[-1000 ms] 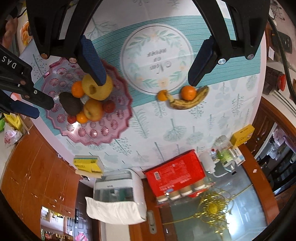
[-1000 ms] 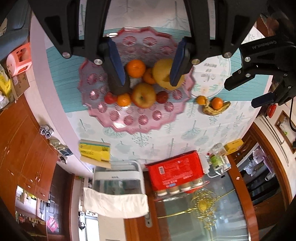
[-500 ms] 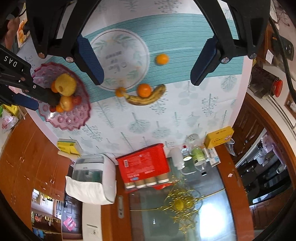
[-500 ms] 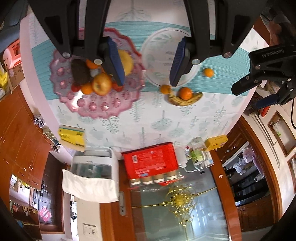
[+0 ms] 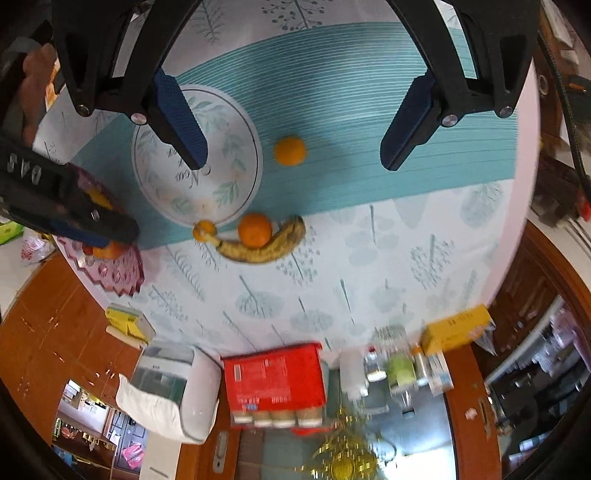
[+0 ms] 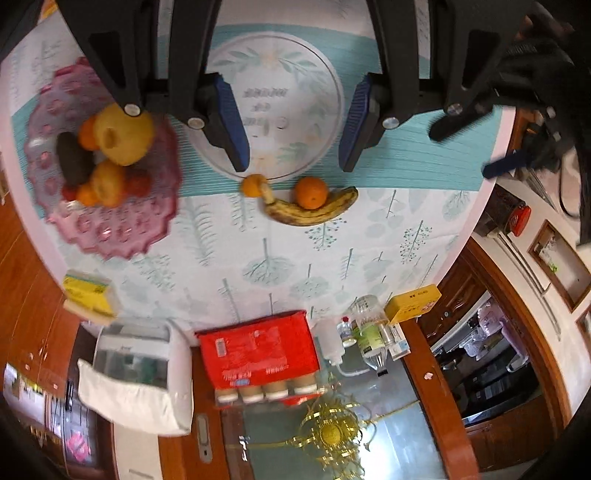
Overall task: Organize fruits
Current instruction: 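Grasp a mandarin on the mat with the left tool while the right tool grasps the mandarin by the banana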
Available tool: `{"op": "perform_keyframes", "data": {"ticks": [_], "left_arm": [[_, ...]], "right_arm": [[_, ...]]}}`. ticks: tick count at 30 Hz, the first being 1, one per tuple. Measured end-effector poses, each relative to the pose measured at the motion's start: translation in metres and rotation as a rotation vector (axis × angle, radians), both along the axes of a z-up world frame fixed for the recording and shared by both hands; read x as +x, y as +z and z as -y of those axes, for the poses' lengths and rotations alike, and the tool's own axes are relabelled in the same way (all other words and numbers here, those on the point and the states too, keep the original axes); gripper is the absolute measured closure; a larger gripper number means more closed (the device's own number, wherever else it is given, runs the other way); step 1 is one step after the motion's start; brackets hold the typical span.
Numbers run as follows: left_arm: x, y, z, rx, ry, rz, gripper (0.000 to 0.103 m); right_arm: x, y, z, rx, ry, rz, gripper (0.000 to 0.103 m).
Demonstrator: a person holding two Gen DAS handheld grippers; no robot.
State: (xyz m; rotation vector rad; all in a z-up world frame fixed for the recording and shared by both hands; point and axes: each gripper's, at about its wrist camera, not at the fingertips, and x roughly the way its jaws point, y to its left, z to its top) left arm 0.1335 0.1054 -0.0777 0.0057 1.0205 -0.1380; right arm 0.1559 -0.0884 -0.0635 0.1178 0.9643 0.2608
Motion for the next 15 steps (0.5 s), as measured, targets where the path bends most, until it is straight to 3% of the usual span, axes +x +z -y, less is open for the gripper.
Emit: {"op": "perform_keyframes", "data": {"ticks": [10,15], "left_arm": [[0.026,-0.086,-0.012,-0.097,-0.041,-0.111,0.01],[0.037,-0.111,-0.005,-0.109,-0.034,-0.152,0.023]], "right_arm": [[0.048,-0.068,-0.023,0.031,-0.022,-0.103,0.052],[0.066,-0.097,-0.031,0.046,-0.021,-0.15,0.052]]}}
